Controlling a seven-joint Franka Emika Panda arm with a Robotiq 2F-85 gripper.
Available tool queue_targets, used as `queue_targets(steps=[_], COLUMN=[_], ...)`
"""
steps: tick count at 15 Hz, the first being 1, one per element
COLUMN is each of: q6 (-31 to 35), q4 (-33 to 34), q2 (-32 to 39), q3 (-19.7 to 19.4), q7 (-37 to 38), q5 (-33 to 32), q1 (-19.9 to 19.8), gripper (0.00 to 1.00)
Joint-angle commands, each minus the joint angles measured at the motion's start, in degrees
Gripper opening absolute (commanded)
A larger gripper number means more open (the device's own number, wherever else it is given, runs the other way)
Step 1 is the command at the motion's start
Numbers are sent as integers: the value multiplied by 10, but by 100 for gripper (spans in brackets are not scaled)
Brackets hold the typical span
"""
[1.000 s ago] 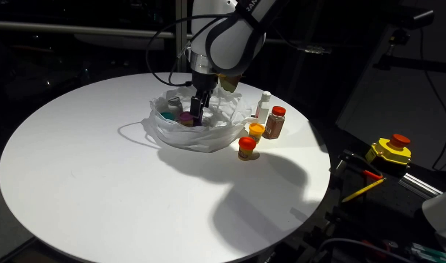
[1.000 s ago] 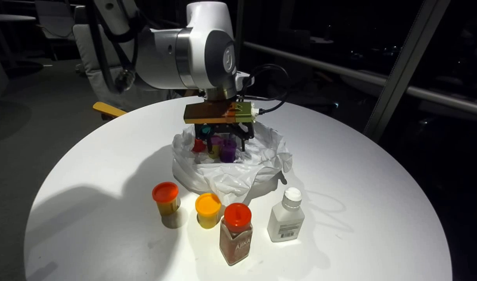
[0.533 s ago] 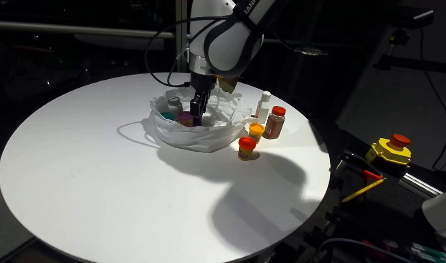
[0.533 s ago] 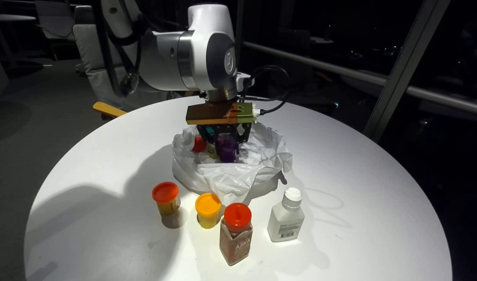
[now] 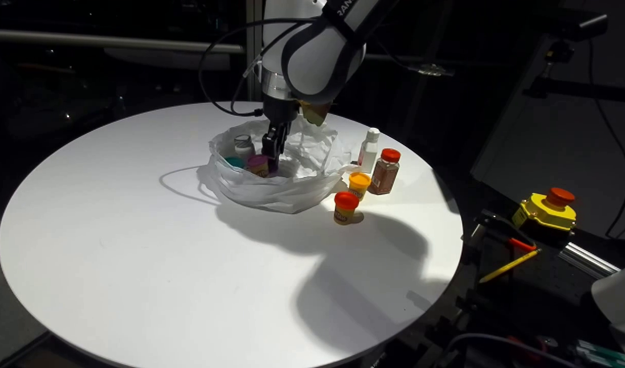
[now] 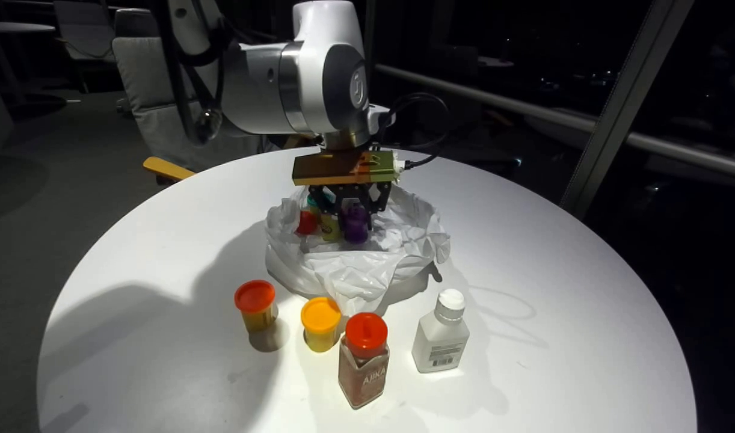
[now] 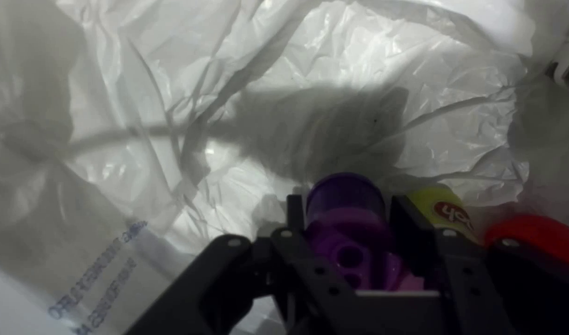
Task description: Pick up the bottles and containers from the plastic bag and put them on the table.
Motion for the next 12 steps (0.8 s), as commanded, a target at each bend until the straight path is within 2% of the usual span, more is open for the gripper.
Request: queue_targets(steps=[1,6,12], q6=[-21,-48,-25], q4=[-21,-100,-267], q2=[-44,-139,-276], q3=[-7,-26,-26], q7=[14,86,167], q5=[9,5,-28], q1=[11,30,66], gripper=[25,25,25])
